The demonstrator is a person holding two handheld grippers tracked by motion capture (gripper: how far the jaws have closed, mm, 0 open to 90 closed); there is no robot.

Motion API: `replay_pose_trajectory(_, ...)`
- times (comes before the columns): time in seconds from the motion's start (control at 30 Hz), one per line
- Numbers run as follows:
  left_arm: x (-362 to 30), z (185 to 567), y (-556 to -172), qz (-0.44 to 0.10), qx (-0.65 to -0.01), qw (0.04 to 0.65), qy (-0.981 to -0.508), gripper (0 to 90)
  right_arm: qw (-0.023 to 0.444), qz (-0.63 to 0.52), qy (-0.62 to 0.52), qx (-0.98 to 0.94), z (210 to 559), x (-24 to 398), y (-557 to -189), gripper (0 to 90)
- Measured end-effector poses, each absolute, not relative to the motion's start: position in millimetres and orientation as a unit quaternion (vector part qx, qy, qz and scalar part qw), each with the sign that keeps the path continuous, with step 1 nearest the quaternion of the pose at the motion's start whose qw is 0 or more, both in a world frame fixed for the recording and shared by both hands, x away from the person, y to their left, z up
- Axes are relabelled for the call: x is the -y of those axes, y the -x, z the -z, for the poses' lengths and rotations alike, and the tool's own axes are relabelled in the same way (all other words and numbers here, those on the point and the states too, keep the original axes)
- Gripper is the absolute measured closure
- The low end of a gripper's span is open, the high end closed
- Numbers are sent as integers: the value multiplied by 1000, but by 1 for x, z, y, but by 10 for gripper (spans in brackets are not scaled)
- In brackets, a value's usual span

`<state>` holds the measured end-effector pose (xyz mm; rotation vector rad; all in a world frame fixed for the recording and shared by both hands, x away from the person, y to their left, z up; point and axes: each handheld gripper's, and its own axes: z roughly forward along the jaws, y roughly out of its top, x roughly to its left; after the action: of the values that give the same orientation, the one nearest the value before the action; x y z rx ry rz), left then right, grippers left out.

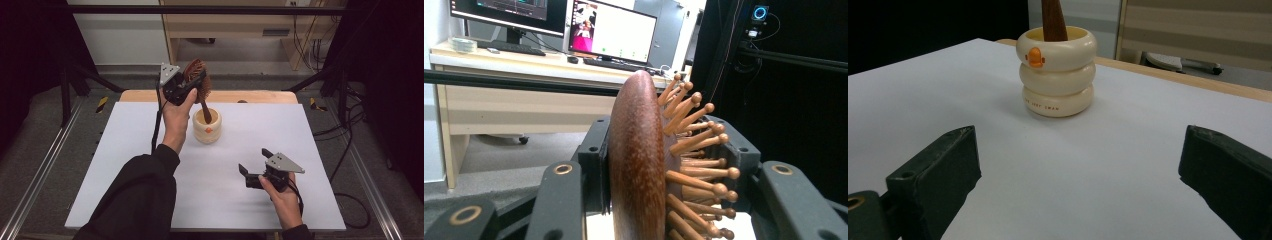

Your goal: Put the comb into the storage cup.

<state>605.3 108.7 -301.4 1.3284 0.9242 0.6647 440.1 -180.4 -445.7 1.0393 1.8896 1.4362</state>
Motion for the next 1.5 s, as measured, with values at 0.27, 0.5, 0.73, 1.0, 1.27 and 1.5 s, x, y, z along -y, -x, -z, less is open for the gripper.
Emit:
replay_pose_trajectory(0.27,-108,305,-606,-292,-407,639,-584,499,271,-533,-387,-702,445,181,-440,37)
replay_pose_trajectory(0.5,-106,309,-606,-290,-407,637,-587,499,271,-533,-386,-702,446,181,-440,37)
replay_pose_trajectory(0.73,-103,316,-607,-286,-408,634,-591,498,270,-534,-386,-702,446,181,-440,37)
replay_pose_trajectory(1.0,-97,322,-607,-288,-403,628,-600,498,270,-534,-386,-702,446,181,-440,37)
replay_pose_trajectory(1.27,-94,327,-607,-288,-401,626,-604,498,269,-534,-385,-703,446,180,-440,37)
replay_pose_trajectory(1.5,-95,335,-609,-285,-407,623,-605,498,270,-534,-384,-703,446,180,-440,37)
